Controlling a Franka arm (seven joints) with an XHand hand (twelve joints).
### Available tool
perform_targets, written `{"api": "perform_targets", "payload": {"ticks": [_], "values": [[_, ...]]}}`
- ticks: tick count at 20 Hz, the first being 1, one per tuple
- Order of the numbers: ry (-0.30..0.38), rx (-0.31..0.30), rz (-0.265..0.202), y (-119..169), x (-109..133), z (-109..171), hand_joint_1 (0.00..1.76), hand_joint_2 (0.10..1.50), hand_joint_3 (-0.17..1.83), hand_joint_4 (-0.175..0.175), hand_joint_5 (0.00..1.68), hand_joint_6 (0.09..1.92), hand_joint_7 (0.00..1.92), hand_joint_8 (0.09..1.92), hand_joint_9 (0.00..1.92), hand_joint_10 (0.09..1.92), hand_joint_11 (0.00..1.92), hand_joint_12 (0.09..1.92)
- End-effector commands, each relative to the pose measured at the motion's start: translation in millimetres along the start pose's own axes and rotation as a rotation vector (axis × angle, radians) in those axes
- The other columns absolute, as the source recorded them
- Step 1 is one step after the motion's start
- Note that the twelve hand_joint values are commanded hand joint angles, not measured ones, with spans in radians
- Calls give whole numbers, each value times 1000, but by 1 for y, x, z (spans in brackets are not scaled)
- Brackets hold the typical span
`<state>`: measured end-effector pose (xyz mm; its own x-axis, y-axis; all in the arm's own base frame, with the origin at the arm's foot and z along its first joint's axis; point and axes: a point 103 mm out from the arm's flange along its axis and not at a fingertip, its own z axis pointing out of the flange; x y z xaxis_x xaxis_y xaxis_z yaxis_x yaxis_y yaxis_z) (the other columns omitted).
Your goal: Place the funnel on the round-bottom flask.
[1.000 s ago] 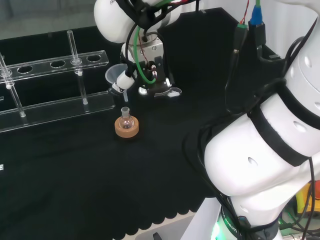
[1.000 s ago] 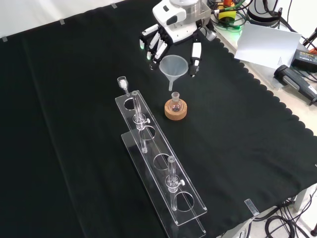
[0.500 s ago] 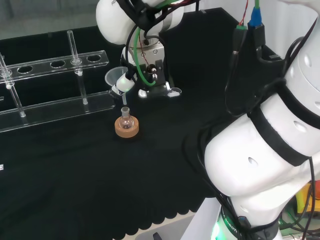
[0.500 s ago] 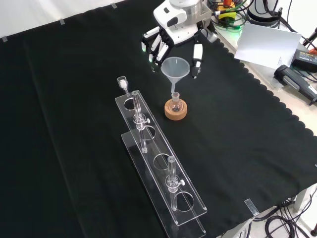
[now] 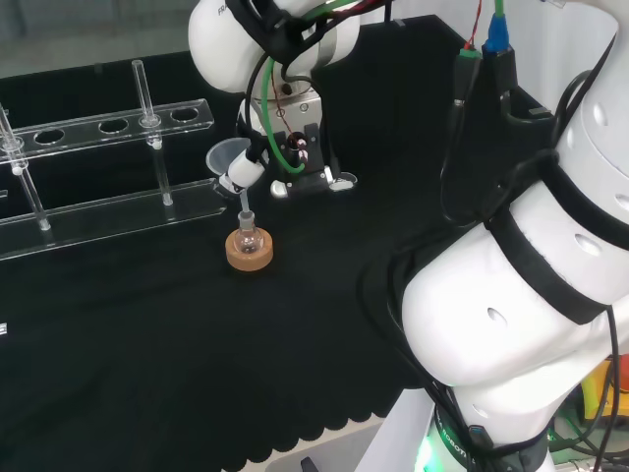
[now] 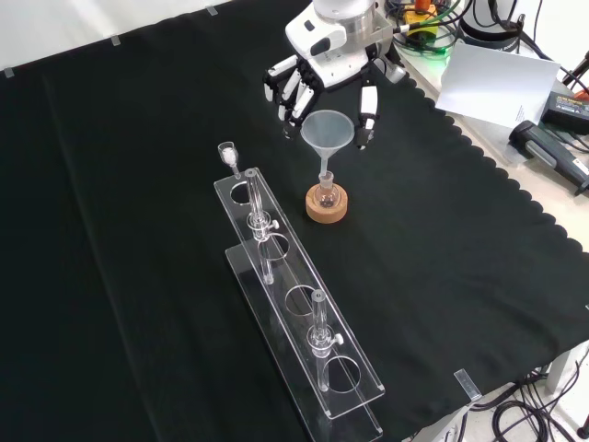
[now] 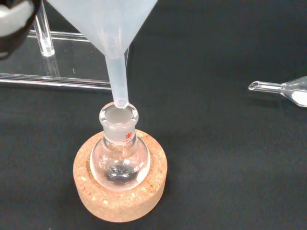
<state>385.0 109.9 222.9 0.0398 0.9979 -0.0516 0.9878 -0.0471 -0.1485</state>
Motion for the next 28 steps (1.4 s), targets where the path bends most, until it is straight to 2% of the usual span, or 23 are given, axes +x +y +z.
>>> {"api": "perform_targets", "payload": {"ticks": [1, 28], "values": [[2, 0, 4, -1, 0, 1, 855, 520, 708, 175, 1042, 297, 1238, 87, 770, 319, 0, 1242], [28, 22, 12, 0, -3, 17, 854, 513, 724, 175, 1036, 307, 1241, 87, 773, 315, 0, 1247]]}}
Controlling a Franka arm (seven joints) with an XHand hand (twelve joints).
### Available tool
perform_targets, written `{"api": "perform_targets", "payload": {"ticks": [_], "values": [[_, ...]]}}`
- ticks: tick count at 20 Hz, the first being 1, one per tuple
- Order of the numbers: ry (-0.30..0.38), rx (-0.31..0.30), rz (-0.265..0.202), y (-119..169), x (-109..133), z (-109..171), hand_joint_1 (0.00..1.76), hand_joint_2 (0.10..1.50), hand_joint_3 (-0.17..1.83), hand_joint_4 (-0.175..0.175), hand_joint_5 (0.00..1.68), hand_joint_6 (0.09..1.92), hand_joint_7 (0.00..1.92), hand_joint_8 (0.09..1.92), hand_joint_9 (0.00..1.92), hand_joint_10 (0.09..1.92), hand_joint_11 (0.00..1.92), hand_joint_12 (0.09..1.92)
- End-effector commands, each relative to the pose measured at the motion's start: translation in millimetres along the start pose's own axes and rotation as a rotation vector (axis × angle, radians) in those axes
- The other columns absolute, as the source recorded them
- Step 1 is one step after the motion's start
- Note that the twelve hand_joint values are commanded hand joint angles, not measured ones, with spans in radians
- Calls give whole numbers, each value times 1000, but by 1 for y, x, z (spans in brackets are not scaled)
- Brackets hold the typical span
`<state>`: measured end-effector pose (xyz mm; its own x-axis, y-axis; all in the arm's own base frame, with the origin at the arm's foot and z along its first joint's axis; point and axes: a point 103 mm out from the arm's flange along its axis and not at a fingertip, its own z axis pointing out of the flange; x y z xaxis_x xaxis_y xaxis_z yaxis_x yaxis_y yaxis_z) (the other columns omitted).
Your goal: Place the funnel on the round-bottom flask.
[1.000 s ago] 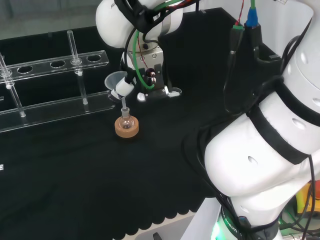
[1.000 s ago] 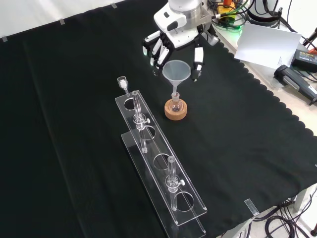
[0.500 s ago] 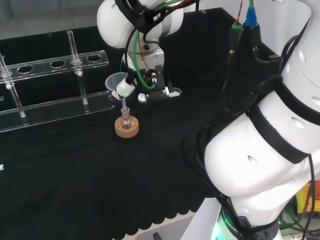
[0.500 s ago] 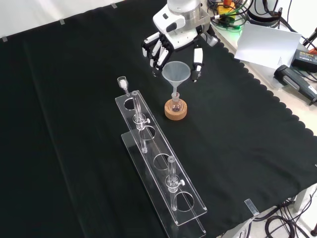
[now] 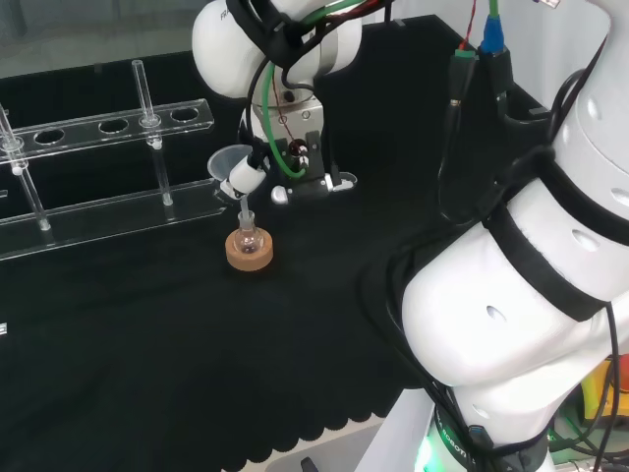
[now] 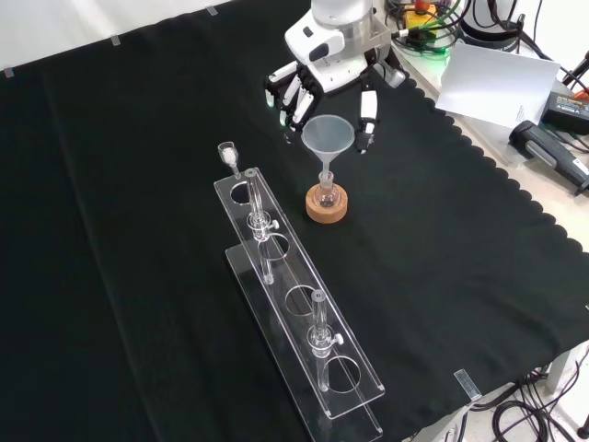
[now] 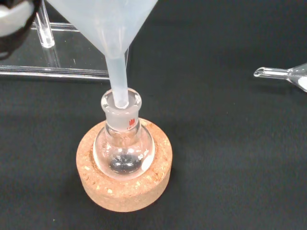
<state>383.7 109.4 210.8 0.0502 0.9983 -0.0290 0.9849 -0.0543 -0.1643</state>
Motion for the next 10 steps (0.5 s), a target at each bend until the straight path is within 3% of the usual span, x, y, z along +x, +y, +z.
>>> {"api": "perform_targets", "payload": {"ticks": [1, 10], "values": [[5, 8, 7, 0, -4, 5, 854, 513, 724, 175, 1036, 307, 1241, 87, 773, 315, 0, 1248], [15, 15, 20, 2, -17, 5, 854, 512, 728, 175, 1033, 310, 1241, 87, 773, 314, 0, 1249]]}}
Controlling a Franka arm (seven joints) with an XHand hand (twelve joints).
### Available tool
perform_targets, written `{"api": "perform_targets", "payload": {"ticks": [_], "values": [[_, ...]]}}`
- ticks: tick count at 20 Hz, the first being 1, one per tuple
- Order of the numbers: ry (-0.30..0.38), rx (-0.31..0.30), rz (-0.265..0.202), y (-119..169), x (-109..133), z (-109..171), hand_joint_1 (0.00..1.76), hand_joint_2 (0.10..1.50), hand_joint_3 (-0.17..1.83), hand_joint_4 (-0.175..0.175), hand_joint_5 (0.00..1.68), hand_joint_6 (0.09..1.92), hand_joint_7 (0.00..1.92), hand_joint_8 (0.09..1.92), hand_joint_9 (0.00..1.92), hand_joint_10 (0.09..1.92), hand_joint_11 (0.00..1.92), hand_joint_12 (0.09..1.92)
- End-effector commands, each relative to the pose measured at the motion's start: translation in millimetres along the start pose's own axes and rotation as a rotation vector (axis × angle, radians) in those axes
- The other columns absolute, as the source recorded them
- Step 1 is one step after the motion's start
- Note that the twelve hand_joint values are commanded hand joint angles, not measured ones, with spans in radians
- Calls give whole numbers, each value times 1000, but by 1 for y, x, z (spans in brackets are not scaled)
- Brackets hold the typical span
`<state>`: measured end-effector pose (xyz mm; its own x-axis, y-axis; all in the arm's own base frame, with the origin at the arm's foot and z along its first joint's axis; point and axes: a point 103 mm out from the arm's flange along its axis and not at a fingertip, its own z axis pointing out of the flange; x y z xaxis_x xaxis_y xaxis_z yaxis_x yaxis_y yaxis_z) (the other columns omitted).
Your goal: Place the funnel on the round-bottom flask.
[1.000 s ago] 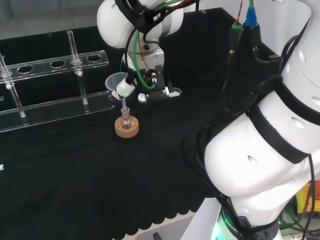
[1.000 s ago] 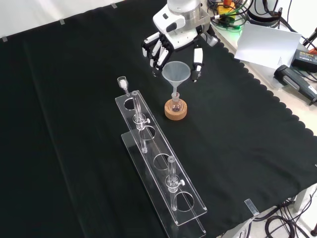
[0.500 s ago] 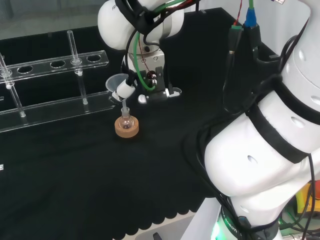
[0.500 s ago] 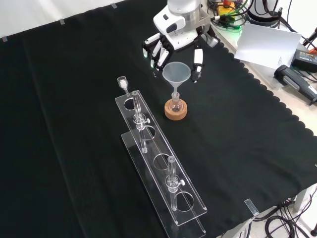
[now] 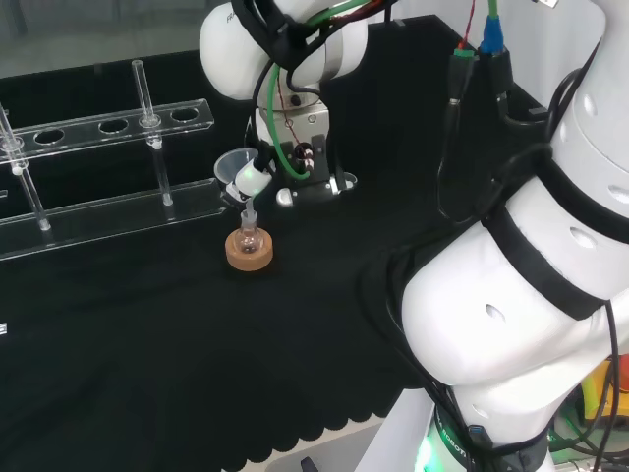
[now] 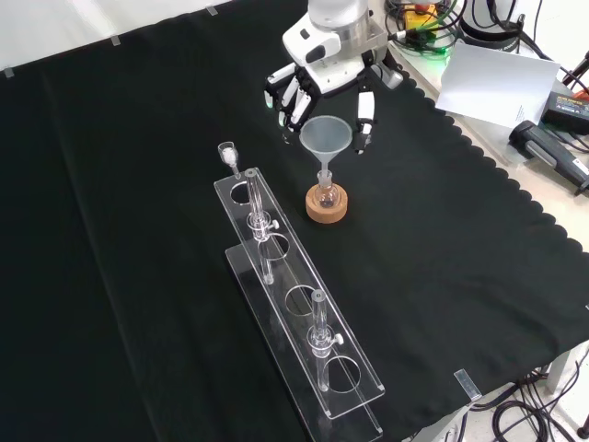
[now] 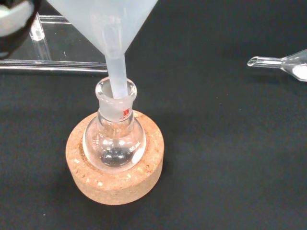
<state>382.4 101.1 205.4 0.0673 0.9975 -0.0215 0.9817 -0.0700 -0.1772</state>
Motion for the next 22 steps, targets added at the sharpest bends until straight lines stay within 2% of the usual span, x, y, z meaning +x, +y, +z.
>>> {"api": "perform_targets", "payload": {"ticks": [1, 7, 13, 22], "values": [[5, 2, 5, 2, -11, 0, 854, 511, 728, 175, 1033, 310, 1241, 87, 773, 314, 0, 1249], [26, 7, 19, 4, -15, 4, 854, 510, 730, 175, 1031, 313, 1242, 87, 773, 313, 0, 1250], [67, 20, 57, 2, -13, 8, 854, 509, 732, 175, 1030, 315, 1242, 87, 774, 313, 0, 1251], [113, 33, 78, -3, 0, 12, 854, 508, 735, 175, 1029, 318, 1243, 87, 775, 312, 0, 1252]]}}
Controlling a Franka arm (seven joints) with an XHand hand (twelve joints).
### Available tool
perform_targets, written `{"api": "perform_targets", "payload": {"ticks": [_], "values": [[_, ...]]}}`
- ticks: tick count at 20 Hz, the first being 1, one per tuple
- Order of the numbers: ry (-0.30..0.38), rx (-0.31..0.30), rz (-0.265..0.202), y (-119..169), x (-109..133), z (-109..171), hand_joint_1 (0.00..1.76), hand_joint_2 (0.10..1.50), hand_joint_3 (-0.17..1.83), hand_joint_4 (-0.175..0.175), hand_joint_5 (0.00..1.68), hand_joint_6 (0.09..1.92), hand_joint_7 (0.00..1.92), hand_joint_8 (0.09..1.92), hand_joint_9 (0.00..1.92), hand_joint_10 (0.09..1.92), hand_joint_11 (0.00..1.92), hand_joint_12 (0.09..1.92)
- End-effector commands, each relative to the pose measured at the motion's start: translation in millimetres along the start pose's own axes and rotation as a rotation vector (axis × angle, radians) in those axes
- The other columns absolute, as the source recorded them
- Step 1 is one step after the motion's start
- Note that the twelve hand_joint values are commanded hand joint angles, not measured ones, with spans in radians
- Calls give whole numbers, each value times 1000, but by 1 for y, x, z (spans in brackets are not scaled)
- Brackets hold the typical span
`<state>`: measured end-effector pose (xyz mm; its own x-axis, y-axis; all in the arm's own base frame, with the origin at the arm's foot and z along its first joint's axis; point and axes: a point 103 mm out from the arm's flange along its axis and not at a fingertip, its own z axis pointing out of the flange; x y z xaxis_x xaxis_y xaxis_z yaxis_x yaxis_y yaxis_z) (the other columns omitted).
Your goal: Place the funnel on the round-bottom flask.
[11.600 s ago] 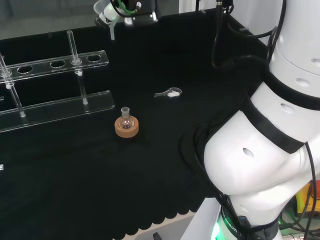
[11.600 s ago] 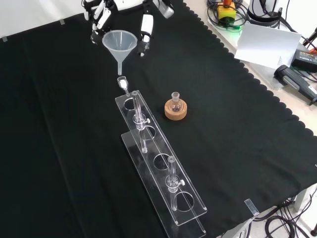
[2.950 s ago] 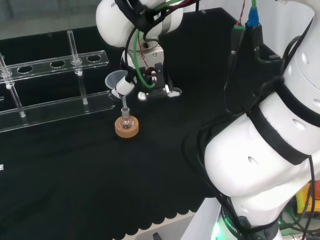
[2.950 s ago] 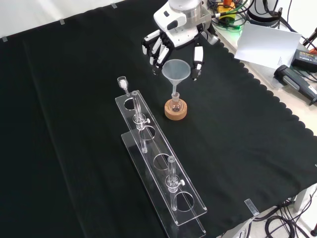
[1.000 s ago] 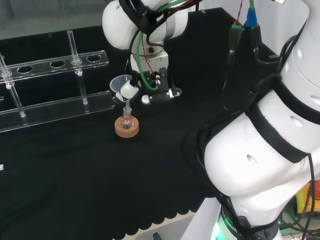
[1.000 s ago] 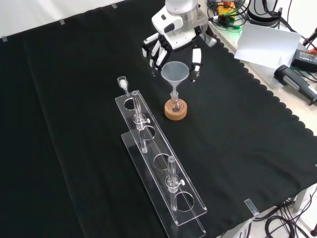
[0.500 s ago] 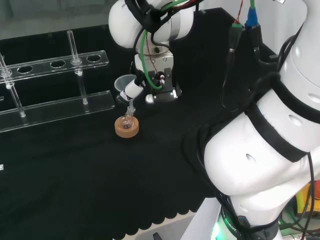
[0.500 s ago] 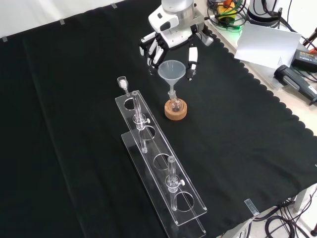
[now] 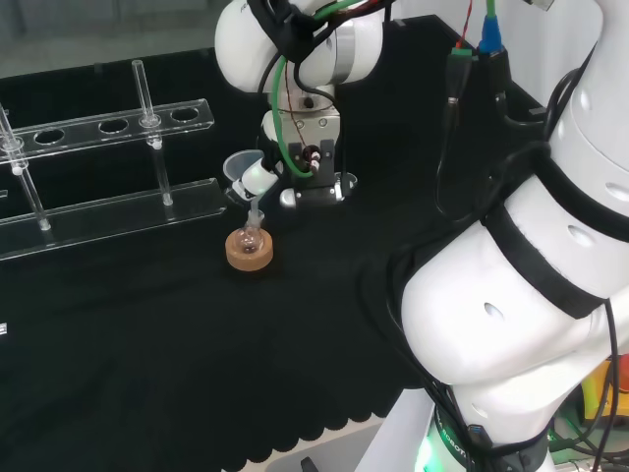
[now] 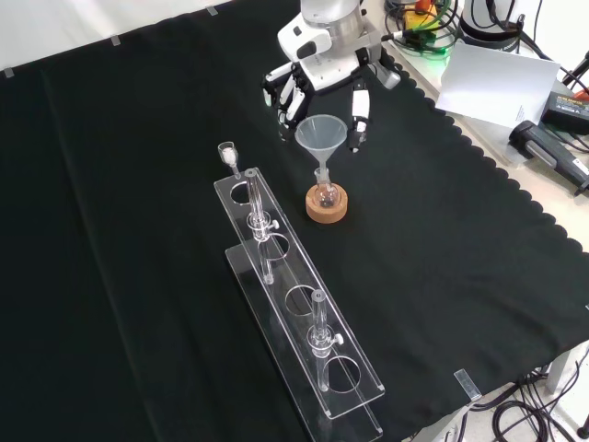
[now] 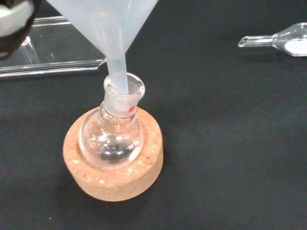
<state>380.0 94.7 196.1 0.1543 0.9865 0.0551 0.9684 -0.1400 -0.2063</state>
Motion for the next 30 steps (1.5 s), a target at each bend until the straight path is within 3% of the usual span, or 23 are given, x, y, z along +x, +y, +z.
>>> {"api": "perform_targets", "payload": {"ticks": [1, 19, 30], "values": [[22, 4, 7, -4, 8, 4, 854, 508, 735, 175, 1029, 319, 1243, 87, 775, 312, 0, 1252], [9, -11, -9, 0, 13, 20, 857, 508, 739, 175, 1028, 325, 1243, 87, 777, 311, 0, 1254], [-26, -6, -49, 2, 22, 24, 861, 508, 741, 175, 1026, 329, 1242, 87, 778, 310, 0, 1256]]}}
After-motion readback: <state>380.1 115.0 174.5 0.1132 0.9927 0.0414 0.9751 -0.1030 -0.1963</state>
